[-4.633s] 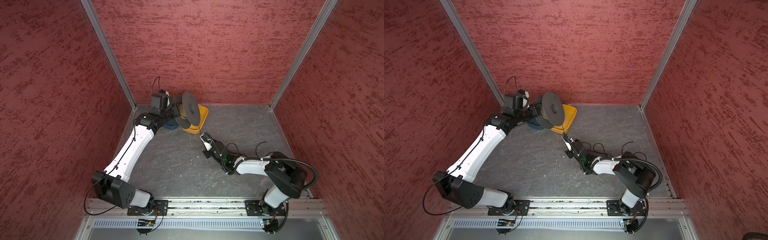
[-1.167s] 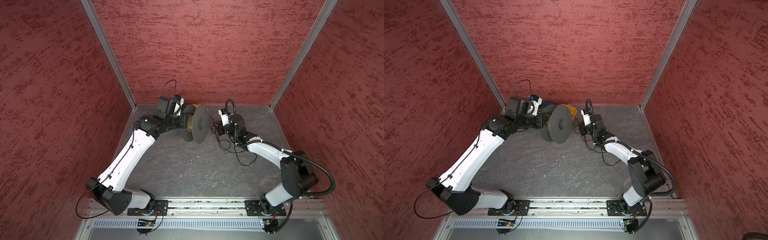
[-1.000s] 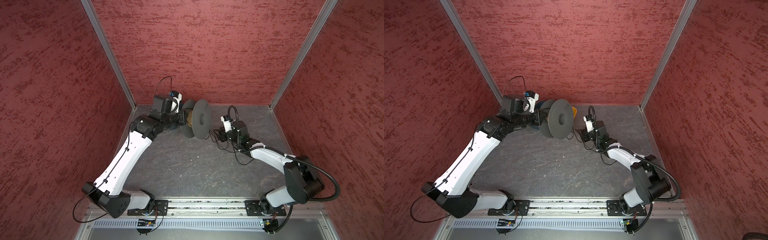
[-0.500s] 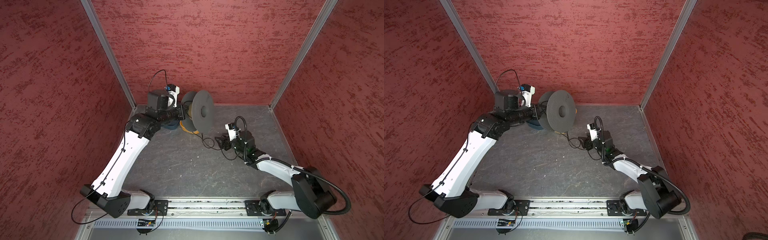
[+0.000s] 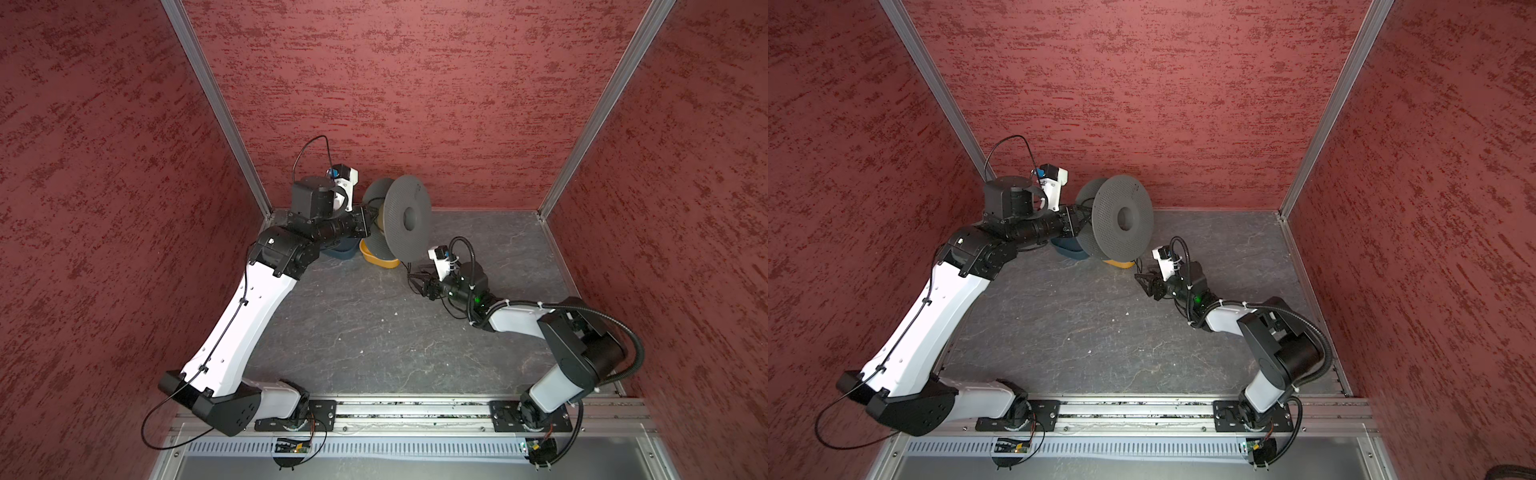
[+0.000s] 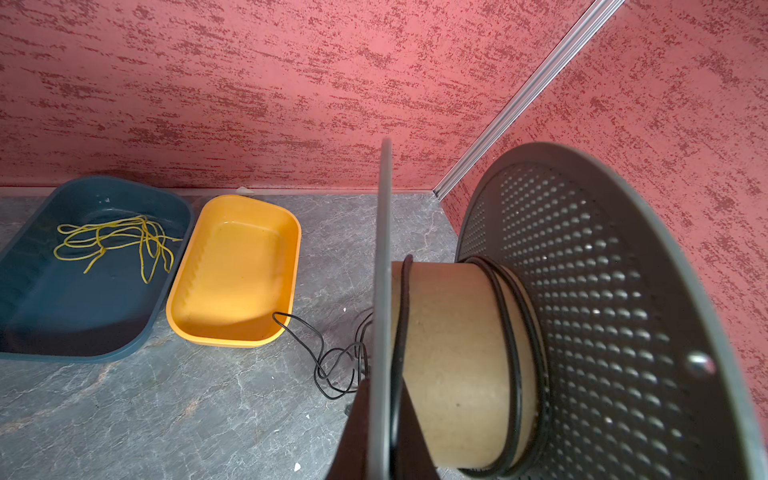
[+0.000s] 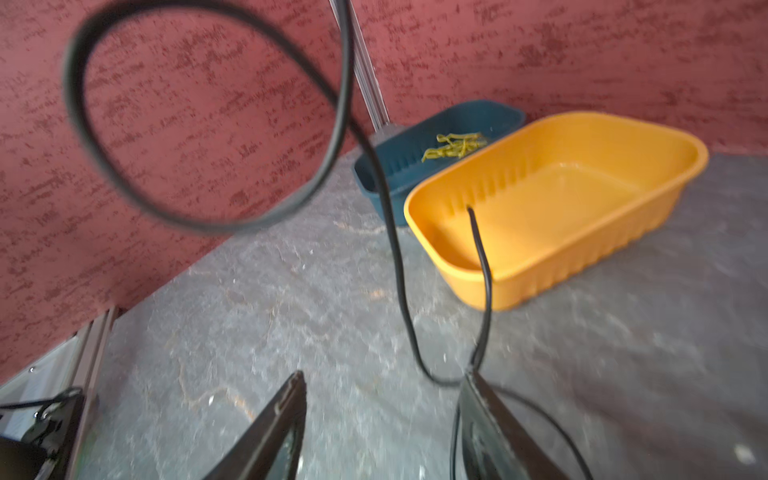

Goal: Wrap the cables

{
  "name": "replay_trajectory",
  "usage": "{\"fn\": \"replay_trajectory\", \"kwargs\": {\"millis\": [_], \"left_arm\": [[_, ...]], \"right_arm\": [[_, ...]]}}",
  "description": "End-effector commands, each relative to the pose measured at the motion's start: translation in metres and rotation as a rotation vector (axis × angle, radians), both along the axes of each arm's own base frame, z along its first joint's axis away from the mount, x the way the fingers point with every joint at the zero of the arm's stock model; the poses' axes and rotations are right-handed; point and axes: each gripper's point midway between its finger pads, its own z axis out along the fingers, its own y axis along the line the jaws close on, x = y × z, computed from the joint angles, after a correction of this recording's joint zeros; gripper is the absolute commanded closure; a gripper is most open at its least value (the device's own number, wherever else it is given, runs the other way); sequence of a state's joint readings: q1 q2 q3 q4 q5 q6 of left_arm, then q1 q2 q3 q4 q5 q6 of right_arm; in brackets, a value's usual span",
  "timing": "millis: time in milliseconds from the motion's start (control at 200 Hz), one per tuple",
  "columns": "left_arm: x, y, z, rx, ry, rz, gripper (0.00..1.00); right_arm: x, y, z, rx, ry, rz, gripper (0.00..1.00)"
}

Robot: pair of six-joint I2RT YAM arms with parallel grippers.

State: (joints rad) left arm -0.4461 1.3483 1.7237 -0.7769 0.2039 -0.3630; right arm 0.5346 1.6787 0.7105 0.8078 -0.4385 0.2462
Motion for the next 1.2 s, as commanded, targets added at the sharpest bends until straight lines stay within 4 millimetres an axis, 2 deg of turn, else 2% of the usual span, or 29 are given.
{"fn": "replay_trajectory", "kwargs": {"millis": [0, 85, 155, 225, 286, 376, 436, 521, 631, 777, 787, 832, 972, 1012, 1057, 1197], "left_arm": [[-0.005, 0.003, 0.051, -0.091, -0.140, 0.000, 1.00], [-0.006, 0.004, 0.052, -0.096, -0.143, 0.000, 1.00], [-0.008, 0.005, 0.054, -0.102, -0.148, 0.001, 1.00], [-0.009, 0.007, 0.056, -0.104, -0.154, 0.005, 1.00], [-0.008, 0.011, 0.056, -0.102, -0.155, 0.017, 1.00], [-0.007, 0.022, 0.057, -0.098, -0.156, 0.053, 1.00], [-0.006, 0.036, 0.056, -0.074, -0.159, 0.098, 1.00], [-0.008, 0.067, 0.060, -0.047, -0.176, 0.204, 1.00], [-0.014, 0.097, 0.068, -0.034, -0.213, 0.308, 1.00], [-0.013, 0.115, 0.062, -0.003, -0.221, 0.403, 1.00], [-0.012, 0.115, 0.062, -0.003, -0.220, 0.404, 1.00], [-0.011, 0.113, 0.059, -0.007, -0.214, 0.400, 1.00], [-0.005, 0.099, 0.052, -0.027, -0.193, 0.354, 1.00], [-0.004, 0.095, 0.052, -0.032, -0.192, 0.338, 1.00], [-0.004, 0.088, 0.052, -0.049, -0.188, 0.307, 1.00], [-0.007, 0.068, 0.055, -0.101, -0.168, 0.208, 1.00]], "right_arm": [[0.006, 0.018, 0.029, 0.089, -0.072, 0.046, 0.41], [0.019, 0.020, 0.024, 0.093, -0.056, 0.006, 0.46], [0.032, 0.015, 0.019, 0.087, -0.042, -0.059, 0.57], [0.032, 0.016, 0.019, 0.094, -0.044, -0.064, 0.64], [0.033, 0.015, 0.017, 0.093, -0.032, -0.070, 0.74], [0.037, 0.003, 0.009, 0.075, 0.013, -0.132, 0.95], [0.037, -0.010, 0.004, 0.065, 0.052, -0.161, 1.00], [0.034, -0.033, -0.005, 0.057, 0.113, -0.200, 1.00], [0.028, -0.068, -0.018, 0.022, 0.181, -0.273, 1.00], [0.022, -0.119, -0.024, 0.002, 0.239, -0.447, 1.00], [0.021, -0.125, -0.015, 0.012, 0.226, -0.472, 1.00], [0.020, -0.139, -0.013, 0.010, 0.232, -0.536, 1.00], [0.020, -0.176, -0.016, -0.059, 0.268, -0.724, 0.85], [0.021, -0.183, -0.019, -0.084, 0.287, -0.763, 0.70], [0.022, -0.186, -0.022, -0.099, 0.303, -0.782, 0.56], [0.013, -0.177, -0.024, -0.077, 0.282, -0.707, 0.38]]}}
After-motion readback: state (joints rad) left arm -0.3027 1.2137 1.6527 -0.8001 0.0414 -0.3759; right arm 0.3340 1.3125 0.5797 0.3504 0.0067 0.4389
